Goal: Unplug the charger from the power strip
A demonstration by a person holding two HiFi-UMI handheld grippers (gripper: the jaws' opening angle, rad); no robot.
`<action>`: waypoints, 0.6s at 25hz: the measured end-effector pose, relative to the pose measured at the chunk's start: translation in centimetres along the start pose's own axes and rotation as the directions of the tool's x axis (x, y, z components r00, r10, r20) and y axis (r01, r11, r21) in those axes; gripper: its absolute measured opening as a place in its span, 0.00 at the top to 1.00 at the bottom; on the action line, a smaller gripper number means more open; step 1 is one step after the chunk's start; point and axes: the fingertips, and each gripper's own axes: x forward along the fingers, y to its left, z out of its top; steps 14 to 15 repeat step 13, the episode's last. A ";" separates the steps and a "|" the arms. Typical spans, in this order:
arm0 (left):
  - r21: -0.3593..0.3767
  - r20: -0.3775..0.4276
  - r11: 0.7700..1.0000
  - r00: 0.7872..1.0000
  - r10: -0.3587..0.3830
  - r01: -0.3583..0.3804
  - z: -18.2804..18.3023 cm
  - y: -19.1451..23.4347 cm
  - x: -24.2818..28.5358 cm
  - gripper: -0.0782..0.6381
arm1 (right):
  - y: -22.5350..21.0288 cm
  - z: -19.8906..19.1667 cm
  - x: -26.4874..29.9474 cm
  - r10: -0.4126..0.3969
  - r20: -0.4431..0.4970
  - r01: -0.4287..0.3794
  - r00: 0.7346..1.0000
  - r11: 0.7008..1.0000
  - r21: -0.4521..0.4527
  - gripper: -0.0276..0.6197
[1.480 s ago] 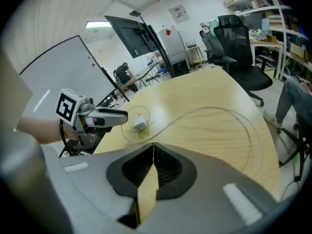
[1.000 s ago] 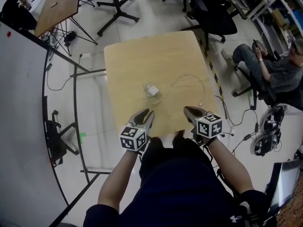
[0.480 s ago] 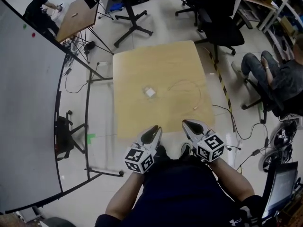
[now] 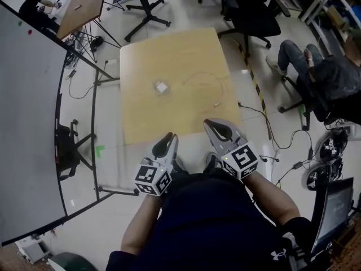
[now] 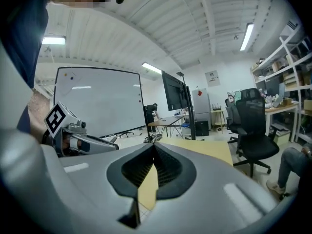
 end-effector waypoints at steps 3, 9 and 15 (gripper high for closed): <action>0.010 -0.005 1.000 1.000 -0.020 0.020 0.1 0.1 -0.5 0.81 | 0.5 0.3 0.1 -0.021 0.001 0.021 1.000 1.000 0.011 0.94; 0.005 -0.006 0.999 0.999 -0.042 0.043 0.4 2.7 -1.7 0.81 | 2.3 0.3 2.6 -0.048 -0.006 0.048 0.999 0.999 0.003 0.94; 0.007 -0.010 0.999 0.998 -0.054 0.054 0.7 4.2 -2.2 0.81 | 3.6 0.4 3.4 -0.056 -0.010 0.056 0.998 0.998 -0.017 0.94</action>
